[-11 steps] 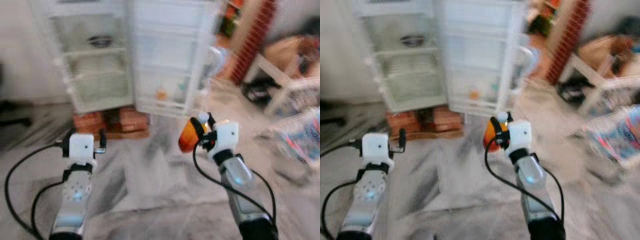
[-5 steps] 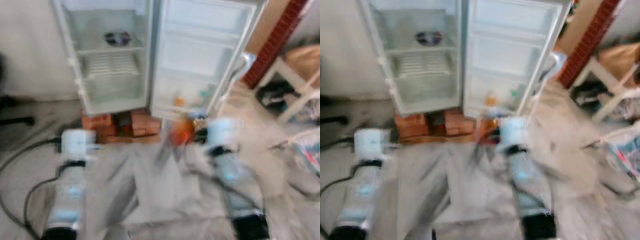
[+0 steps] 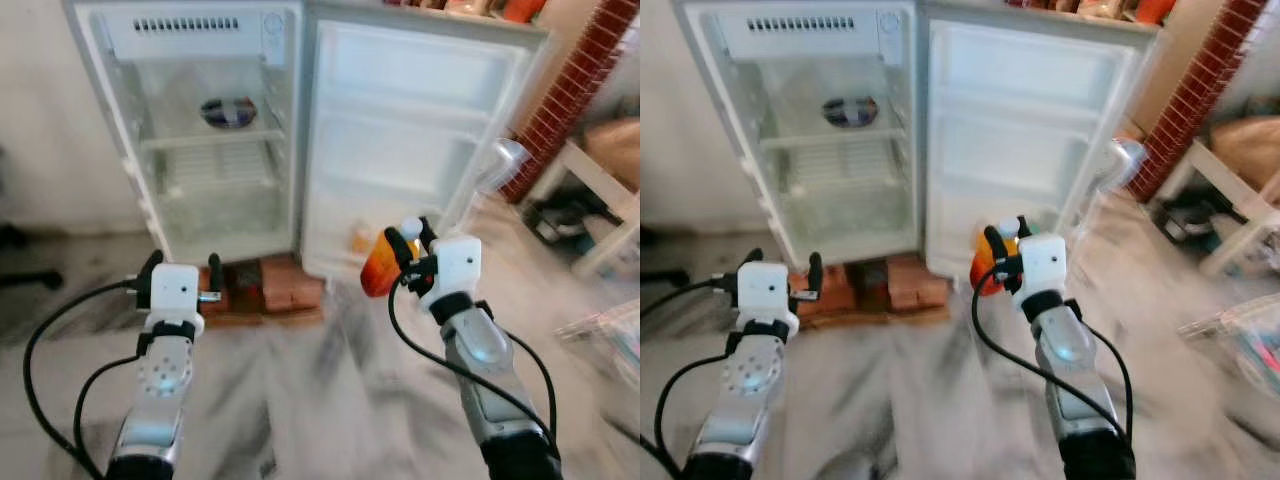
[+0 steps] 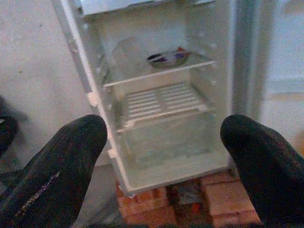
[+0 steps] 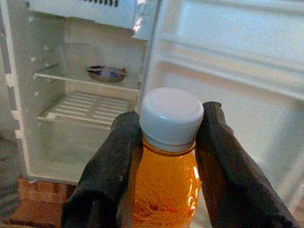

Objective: Restocking fridge

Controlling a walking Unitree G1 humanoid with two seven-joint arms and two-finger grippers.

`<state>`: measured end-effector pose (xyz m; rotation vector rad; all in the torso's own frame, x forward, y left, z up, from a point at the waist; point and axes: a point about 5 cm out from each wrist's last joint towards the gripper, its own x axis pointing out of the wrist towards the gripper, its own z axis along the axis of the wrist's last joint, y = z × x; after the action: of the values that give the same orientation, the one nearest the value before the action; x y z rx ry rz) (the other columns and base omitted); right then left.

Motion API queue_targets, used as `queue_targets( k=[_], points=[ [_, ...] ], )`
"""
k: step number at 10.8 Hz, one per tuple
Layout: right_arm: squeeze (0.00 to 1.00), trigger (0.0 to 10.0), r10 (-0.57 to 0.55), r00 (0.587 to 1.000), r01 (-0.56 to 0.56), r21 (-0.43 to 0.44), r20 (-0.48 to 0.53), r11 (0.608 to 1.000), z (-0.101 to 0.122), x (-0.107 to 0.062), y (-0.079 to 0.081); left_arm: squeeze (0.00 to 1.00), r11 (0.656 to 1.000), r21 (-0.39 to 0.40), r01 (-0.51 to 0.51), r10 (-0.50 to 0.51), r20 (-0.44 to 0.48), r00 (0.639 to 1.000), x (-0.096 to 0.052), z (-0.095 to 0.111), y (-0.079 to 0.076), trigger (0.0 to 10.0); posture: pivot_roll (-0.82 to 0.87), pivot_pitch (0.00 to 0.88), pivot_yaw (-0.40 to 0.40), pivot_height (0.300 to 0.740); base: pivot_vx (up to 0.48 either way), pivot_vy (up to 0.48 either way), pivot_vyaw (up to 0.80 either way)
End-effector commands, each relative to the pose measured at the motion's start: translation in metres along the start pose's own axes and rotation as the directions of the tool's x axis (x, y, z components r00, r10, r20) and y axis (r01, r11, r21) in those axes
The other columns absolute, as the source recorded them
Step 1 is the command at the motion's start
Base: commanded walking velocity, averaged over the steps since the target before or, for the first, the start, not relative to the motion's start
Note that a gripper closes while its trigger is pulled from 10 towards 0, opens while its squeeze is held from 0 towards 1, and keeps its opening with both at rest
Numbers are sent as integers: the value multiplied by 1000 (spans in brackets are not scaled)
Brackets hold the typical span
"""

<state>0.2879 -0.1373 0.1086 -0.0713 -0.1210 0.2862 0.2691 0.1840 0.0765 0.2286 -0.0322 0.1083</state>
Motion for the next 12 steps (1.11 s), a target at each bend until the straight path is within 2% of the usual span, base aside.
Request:
queue_targets(
  k=[1, 7, 8, 10, 12],
  points=[
    [0, 10000, 14, 999, -14, -3, 50, 1000, 11, 5, 5, 0, 1000, 8, -4, 4, -8, 1000, 1, 0, 3, 10000, 139, 38, -78, 740, 465, 0, 0],
    [0, 10000, 2, 999, -2, 0, 42, 1000, 8, 5, 3, 0, 1000, 4, 8, -8, -36, 999, 1, -2, -1, 10000, 142, 45, -70, 740, 445, 0, 0],
    [0, 10000, 3, 999, -3, 0, 39, 1000, 8, 5, 3, 0, 1000, -18, 8, -8, -16, 1000, 0, 1, -1, 10000, 142, 45, -70, 740, 0, 0, 0],
    [0, 10000, 12, 999, -12, 7, 30, 1000, 6, 4, 3, 0, 1000, -9, 13, -14, -24, 1000, -3, -1, 1, 10000, 144, 48, -67, 740, 0, 0, 0],
    [0, 10000, 86, 996, -87, 62, 24, 994, 4, 2, 11, 0, 1000, -14, 15, -15, -36, 999, -11, -3, 1, 10000, 149, 50, -69, 740, 0, 0, 0]
  ],
)
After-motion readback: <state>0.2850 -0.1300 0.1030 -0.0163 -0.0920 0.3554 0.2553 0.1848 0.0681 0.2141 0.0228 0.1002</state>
